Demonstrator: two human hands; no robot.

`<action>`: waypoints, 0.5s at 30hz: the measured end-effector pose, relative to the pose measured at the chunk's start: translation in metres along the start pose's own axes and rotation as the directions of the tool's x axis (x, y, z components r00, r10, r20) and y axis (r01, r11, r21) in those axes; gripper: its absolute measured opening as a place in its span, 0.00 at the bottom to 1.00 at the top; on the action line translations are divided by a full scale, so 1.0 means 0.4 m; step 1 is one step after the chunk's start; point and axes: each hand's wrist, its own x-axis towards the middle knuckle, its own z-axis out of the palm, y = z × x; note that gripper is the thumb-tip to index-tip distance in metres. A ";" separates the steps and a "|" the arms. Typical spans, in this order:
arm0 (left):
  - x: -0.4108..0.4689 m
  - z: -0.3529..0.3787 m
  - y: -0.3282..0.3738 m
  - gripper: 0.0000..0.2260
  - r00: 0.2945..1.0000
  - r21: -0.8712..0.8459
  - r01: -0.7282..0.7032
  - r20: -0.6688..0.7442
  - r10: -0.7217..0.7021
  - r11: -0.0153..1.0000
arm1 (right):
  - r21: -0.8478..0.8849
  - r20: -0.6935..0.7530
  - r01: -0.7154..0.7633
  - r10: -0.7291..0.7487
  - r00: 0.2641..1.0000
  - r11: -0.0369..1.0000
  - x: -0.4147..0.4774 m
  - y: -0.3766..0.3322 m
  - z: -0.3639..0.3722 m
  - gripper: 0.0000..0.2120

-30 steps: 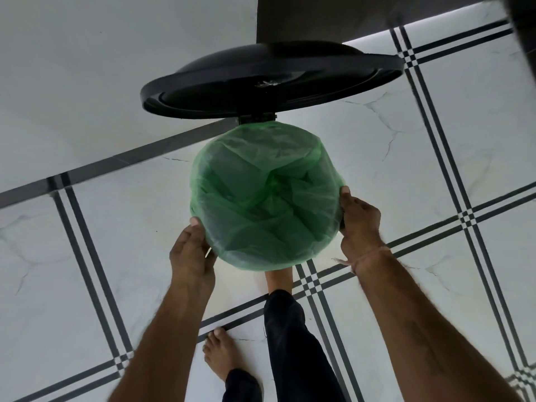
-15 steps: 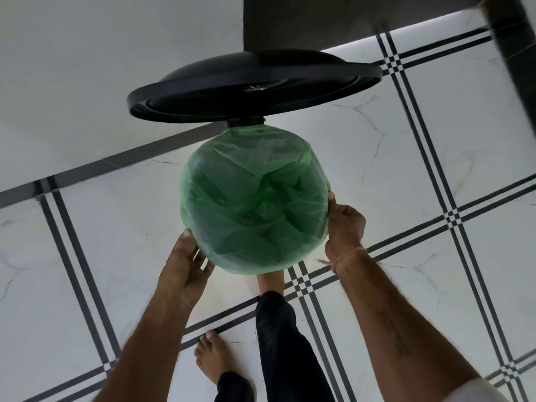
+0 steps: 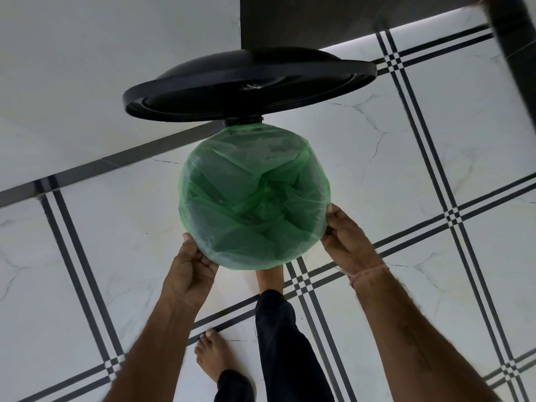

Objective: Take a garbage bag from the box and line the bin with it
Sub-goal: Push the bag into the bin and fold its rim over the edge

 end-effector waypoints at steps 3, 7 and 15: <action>-0.011 -0.010 -0.017 0.13 1.000 -0.069 -0.003 -0.026 0.001 0.998 | -0.036 -0.021 0.053 -0.054 0.998 0.998 -0.013 0.005 -0.005 0.21; -0.049 -0.019 -0.068 0.14 0.991 -0.073 0.100 -0.078 -0.106 0.992 | -0.045 -0.064 -0.031 0.028 0.998 0.999 -0.048 0.029 -0.019 0.16; -0.043 0.001 -0.100 0.16 0.995 -0.172 0.053 -0.078 -0.067 0.984 | 0.136 0.001 -0.147 0.148 0.989 0.980 -0.048 0.048 -0.001 0.17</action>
